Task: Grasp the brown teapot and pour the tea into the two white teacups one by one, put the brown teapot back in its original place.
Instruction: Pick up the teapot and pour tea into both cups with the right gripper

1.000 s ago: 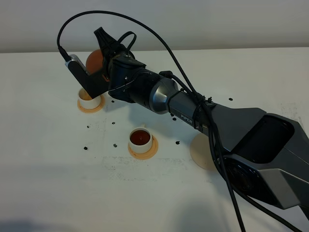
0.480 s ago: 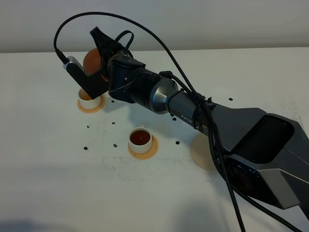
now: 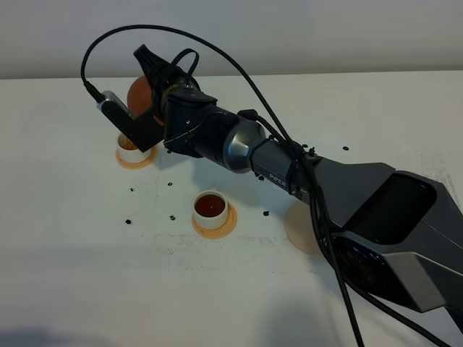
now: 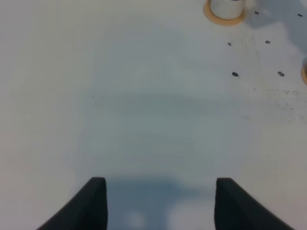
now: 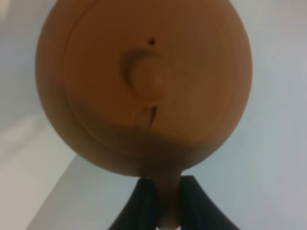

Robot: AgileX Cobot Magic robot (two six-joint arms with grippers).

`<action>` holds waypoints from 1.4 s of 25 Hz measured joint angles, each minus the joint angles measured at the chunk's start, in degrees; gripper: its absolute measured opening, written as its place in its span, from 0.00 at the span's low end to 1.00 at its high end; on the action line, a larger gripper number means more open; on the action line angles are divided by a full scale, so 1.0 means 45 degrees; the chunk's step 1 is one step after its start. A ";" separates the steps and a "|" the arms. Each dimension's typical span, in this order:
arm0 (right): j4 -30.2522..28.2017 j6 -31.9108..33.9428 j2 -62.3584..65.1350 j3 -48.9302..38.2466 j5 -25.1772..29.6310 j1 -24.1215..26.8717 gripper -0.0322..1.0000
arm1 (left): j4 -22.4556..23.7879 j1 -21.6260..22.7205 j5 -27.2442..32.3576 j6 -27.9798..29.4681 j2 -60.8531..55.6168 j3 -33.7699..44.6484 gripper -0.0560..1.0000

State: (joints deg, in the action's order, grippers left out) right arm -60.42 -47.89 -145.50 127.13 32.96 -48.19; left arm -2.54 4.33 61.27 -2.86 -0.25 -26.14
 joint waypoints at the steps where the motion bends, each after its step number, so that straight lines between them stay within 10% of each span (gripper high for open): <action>1: -0.0058 0.0000 0.0000 0.0000 -0.0056 0.0000 0.15 | 0.0000 0.0000 0.0000 0.0000 0.0000 0.0000 0.51; 35: -0.1185 -0.0107 0.0000 0.0000 -0.0695 0.0098 0.15 | 0.0000 0.0000 0.0000 0.0000 0.0000 0.0000 0.51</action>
State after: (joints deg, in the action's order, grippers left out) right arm -65.75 -48.37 -145.50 127.13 29.83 -47.75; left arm -2.54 4.33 61.27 -2.86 -0.25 -26.14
